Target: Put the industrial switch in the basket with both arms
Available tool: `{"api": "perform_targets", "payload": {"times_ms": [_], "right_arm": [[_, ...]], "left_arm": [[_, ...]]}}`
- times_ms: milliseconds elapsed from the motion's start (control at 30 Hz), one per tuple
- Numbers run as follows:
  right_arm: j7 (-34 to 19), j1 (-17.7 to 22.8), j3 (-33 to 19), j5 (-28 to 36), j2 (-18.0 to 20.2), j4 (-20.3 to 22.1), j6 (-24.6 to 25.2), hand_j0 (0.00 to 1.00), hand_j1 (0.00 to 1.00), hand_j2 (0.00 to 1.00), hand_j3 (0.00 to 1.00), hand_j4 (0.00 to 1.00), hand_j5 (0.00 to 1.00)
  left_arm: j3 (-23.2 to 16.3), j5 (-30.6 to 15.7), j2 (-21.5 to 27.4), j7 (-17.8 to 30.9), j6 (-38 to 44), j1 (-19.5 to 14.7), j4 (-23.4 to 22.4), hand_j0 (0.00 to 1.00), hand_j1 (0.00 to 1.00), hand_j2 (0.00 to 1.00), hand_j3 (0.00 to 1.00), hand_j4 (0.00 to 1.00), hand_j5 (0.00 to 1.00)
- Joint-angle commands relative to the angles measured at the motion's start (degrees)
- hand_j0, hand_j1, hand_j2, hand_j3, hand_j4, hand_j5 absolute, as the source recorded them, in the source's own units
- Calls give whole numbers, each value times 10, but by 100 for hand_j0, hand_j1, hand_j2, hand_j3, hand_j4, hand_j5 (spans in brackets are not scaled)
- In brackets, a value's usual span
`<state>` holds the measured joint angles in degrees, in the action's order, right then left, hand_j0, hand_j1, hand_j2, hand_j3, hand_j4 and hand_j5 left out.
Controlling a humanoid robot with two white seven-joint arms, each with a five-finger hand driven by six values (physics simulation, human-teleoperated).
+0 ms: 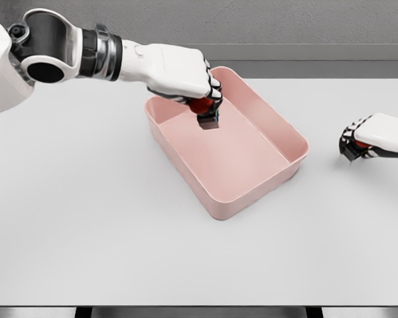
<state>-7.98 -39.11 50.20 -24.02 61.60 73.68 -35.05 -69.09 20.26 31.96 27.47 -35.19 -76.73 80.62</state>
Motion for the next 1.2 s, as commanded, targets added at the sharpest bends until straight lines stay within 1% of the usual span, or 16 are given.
{"api": "perform_targets", "payload": {"times_ms": [0,100,200,333,433,467,500,633,667,767,833,867,933,1000,1067,1167], "right_arm": [[1,0,-11,4,0,0,1,44,44,44,44,44,44],[1,-1,-24,5,0,2,1,44,44,44,44,44,44],[1,-1,-46,5,1,5,1,44,44,44,44,44,44],[2,-3,-50,6,3,20,1,44,44,44,44,44,44],[2,-3,-61,6,3,24,1,44,44,44,44,44,44],[2,-3,-61,6,3,31,1,44,44,44,44,44,44],[3,-4,-61,6,3,36,1,44,44,44,44,44,44],[4,-6,-73,6,-3,54,1,44,44,44,44,44,44],[4,-7,-74,7,-3,54,1,44,44,44,44,44,44],[5,-12,-74,9,-4,71,1,44,44,44,44,44,44],[5,-18,-74,9,-10,81,1,44,44,44,44,44,44],[4,-18,-74,8,-19,81,1,44,44,44,44,44,44],[4,-18,-73,8,-34,81,1,44,44,44,44,44,44],[4,-25,-73,8,-39,82,1,43,43,43,43,43,43],[4,-31,-73,8,-46,88,1,43,43,43,43,43,43],[4,-39,-73,8,-57,88,1,41,41,41,41,41,41]], "left_arm": [[-13,5,-45,0,2,0,-74,40,40,40,40,40,40],[-25,6,-59,0,2,0,-83,40,40,40,40,40,40],[-27,6,-59,0,2,0,-83,45,45,45,45,45,45],[-39,6,-58,0,2,1,-84,58,58,58,58,58,58],[-39,5,-52,0,2,1,-84,79,79,79,79,79,79],[-39,5,-54,-1,2,1,-84,95,95,95,95,95,95],[-39,5,-57,-1,2,0,-83,100,100,100,100,100,100],[-39,1,-58,-1,2,-2,-84,100,100,100,100,100,100],[-39,-2,-55,-6,2,-13,-82,100,100,100,100,100,100],[-39,-83,28,-6,2,-45,-76,100,100,100,100,100,100],[-32,-155,143,-6,2,-51,-78,100,100,100,100,100,100],[-33,-188,194,-6,2,-44,-77,100,100,100,100,100,100],[-33,-194,253,-7,2,26,-77,100,100,100,100,100,100],[-33,-194,272,-6,2,56,-77,100,100,100,100,100,100],[-34,-194,267,-6,2,91,-73,100,100,100,100,100,100],[-32,-194,269,-6,2,95,-69,100,100,100,100,100,100]]}}
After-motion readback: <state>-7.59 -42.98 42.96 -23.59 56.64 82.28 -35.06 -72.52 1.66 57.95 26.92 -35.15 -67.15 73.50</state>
